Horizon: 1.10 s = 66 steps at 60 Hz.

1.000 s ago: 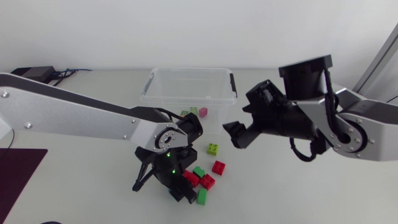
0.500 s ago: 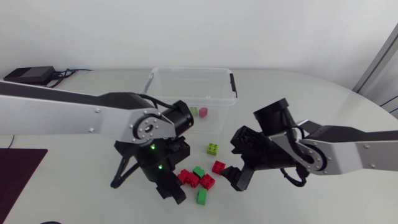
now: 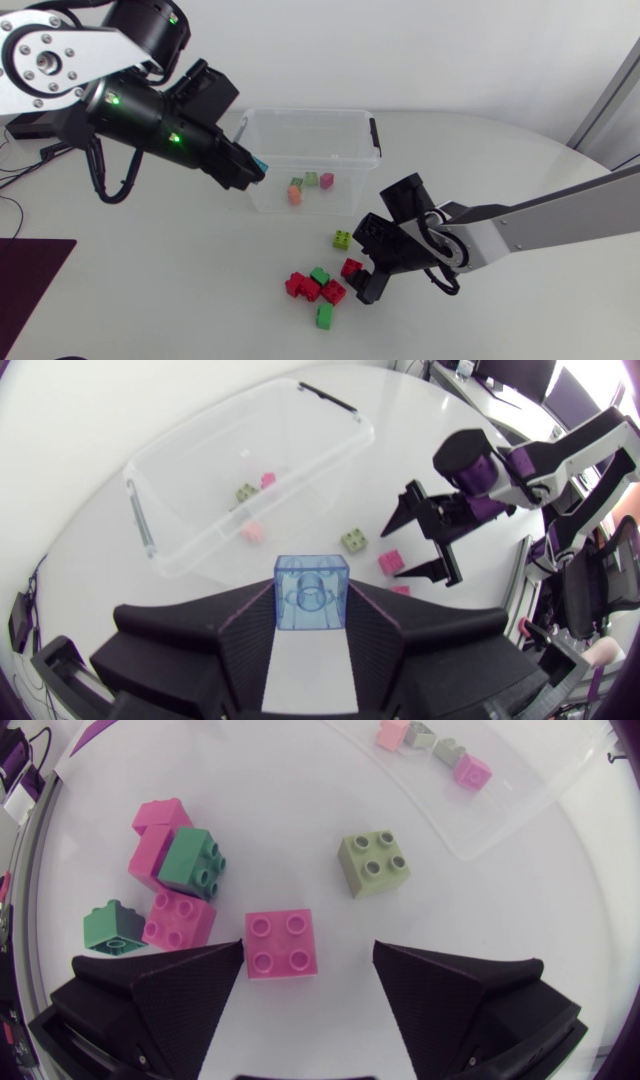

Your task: Pick up the duplo bricks and place them in the container

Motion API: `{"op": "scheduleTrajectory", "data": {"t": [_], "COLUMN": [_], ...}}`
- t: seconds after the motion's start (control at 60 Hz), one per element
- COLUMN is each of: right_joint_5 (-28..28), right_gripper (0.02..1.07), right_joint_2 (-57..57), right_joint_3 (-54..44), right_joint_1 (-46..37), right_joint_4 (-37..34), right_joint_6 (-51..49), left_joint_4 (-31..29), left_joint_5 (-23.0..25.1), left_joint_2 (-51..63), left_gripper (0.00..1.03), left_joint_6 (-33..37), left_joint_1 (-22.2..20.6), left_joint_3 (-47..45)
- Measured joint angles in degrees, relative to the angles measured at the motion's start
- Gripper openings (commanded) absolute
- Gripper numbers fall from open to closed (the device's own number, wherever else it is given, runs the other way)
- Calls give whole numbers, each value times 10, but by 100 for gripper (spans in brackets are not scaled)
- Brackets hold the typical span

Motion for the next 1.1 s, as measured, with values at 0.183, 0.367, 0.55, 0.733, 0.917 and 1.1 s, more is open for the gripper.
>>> {"op": "scheduleTrajectory", "data": {"t": [0.183,0.367,0.55,0.733,0.917,1.1], "right_joint_5": [0,2,2,2,3,22], "right_gripper": [24,24,24,24,24,24], "right_joint_2": [-2,-85,-207,-248,-243,-191], "right_joint_3": [1,-7,2,70,151,218], "right_joint_1": [9,9,-6,-43,-63,-63], "right_joint_4": [-2,-52,-130,-166,-164,-126], "right_joint_6": [0,0,3,8,36,73], "left_joint_4": [103,200,317,268,195,168], "left_joint_5": [21,21,-8,-9,-2,37], "left_joint_2": [38,98,117,71,-45,-55], "left_gripper": [10,57,100,100,99,99], "left_joint_6": [-3,-18,-33,-30,57,157], "left_joint_1": [27,29,33,36,29,22], "left_joint_3": [7,8,-7,-64,-147,-226]}}
